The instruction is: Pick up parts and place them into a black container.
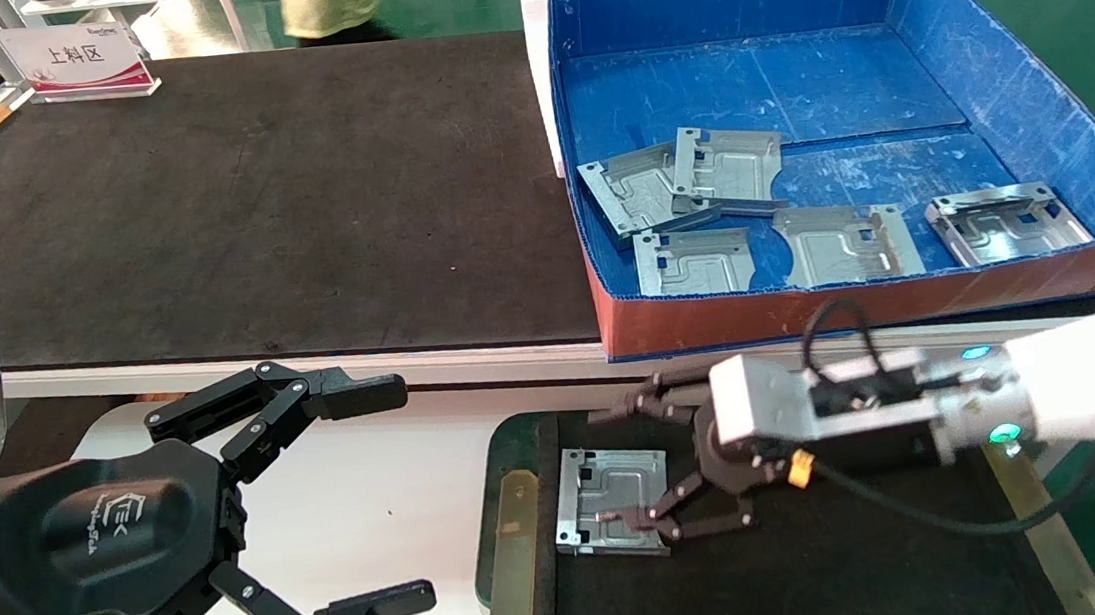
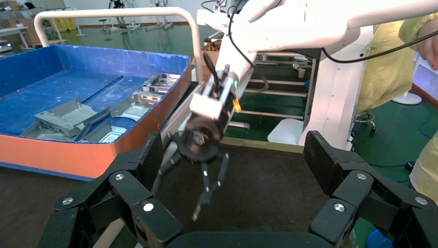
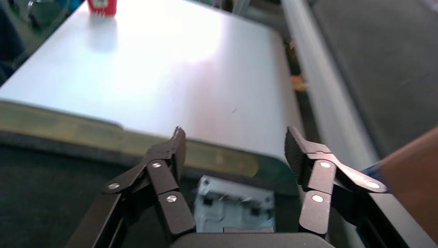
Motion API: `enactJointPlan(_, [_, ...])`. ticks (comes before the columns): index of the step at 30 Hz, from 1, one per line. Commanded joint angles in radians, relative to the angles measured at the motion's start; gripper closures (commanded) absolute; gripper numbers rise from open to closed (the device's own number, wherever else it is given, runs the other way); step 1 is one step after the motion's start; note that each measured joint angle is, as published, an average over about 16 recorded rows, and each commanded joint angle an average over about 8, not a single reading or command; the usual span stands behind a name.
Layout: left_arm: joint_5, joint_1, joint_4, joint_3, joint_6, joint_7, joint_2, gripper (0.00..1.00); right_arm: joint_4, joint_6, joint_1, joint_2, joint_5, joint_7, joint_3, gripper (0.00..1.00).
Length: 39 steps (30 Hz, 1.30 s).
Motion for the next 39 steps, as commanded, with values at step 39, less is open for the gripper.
enactJointPlan(39, [0.000, 0.000, 0.000, 0.000, 0.000, 0.000, 0.000, 0.00, 0.585, 0.025, -0.160, 0.264, 0.351, 0.404, 0.082, 0.00])
